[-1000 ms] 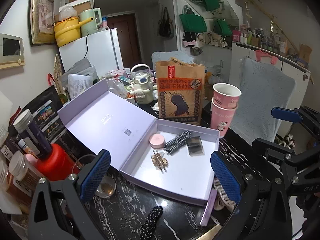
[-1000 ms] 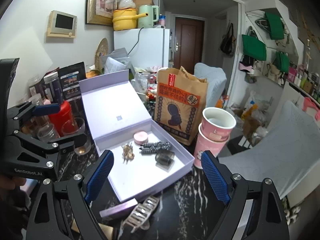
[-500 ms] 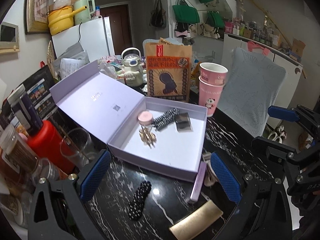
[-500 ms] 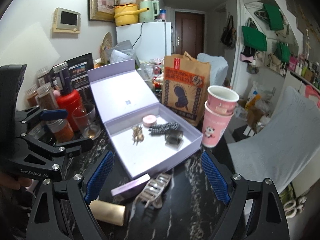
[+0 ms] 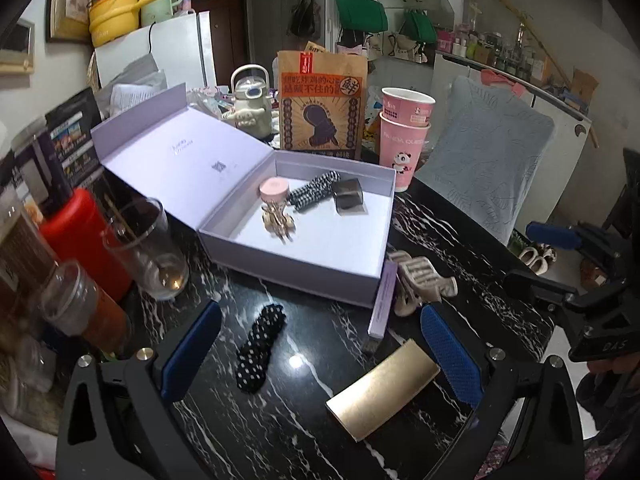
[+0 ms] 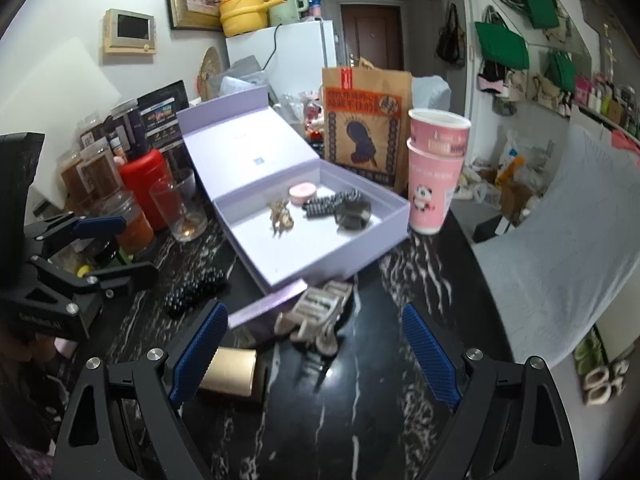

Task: Organize rigid objects
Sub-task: 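Reach the left gripper to the gold rectangular case and close on it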

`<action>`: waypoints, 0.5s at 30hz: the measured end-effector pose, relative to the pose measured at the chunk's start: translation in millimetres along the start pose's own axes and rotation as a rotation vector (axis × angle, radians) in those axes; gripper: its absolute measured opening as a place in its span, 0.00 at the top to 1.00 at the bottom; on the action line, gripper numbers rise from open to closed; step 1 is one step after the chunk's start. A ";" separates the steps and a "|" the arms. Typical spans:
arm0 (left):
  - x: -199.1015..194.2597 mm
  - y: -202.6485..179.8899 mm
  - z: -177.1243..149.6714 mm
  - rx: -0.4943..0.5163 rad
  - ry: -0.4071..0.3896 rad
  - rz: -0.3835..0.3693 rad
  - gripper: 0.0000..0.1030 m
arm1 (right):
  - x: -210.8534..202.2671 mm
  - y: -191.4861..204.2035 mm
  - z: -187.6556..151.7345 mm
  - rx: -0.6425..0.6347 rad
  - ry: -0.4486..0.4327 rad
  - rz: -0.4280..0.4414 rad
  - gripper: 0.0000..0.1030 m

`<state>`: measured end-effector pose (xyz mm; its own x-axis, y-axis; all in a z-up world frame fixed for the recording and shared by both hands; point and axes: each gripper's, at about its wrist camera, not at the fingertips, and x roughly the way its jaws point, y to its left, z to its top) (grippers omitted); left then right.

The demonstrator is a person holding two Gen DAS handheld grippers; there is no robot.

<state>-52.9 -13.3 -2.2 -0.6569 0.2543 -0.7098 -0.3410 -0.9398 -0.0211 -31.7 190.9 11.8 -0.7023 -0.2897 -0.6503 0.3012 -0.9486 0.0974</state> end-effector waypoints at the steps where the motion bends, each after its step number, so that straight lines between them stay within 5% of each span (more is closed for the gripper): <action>1: 0.6 -0.2 -3.5 0.001 0.005 -0.007 0.01 | 0.8 -0.5 -4.2 0.006 0.004 0.003 0.13; 15: 27.0 -9.6 -46.5 0.032 0.111 -0.107 0.01 | 20.3 -0.3 -47.1 0.064 0.058 0.046 0.13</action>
<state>-36.1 -8.1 -53.9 -0.5383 0.3240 -0.7780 -0.4276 -0.9005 -0.0791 -15.7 191.3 -36.9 -0.6498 -0.3270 -0.6861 0.2893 -0.9412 0.1745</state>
